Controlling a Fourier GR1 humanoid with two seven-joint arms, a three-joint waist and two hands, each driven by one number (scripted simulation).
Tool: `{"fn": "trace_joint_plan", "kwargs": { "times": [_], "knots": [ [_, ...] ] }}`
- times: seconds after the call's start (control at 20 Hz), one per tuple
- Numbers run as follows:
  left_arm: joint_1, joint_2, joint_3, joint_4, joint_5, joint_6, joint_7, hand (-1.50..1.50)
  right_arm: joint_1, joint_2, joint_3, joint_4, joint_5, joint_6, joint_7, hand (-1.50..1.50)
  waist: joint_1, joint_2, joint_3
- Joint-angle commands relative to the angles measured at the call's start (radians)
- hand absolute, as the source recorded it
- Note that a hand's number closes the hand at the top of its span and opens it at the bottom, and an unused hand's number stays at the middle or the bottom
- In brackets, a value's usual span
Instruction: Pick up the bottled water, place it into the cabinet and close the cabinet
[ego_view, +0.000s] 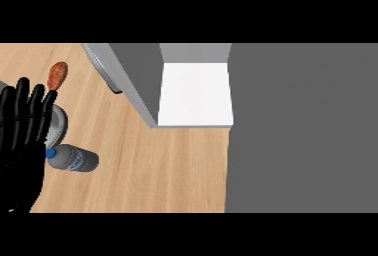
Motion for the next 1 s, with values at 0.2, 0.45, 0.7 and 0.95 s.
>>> {"fn": "trace_joint_plan", "kwargs": {
  "times": [0.2, 0.45, 0.7, 0.95],
  "knots": [
    [0.071, -0.076, 0.133, -0.061, -0.275, 0.312, 0.05, -1.5, 0.108, -0.034, -0.001, -0.074, 0.019, 0.014, 0.085, -1.5, 0.012, -0.046, 0.003],
    [0.177, -0.096, 0.029, -0.121, -0.146, 0.615, 0.134, -1.5, 0.268, -0.008, 0.11, -0.172, -0.12, 0.118, 0.112, -1.5, -0.002, -0.049, 0.002],
    [0.264, -0.096, -0.237, -0.226, -0.308, 0.818, 0.205, -1.5, 0.403, -0.032, 0.101, -0.367, -0.173, 0.136, 0.17, -1.5, -0.01, -0.045, 0.003],
    [0.435, -0.097, -0.463, -0.251, -0.361, 0.916, 0.093, -1.5, 0.488, -0.03, 0.104, -0.428, -0.176, 0.171, 0.166, -1.5, 0.003, -0.045, 0.002]
  ]
}}
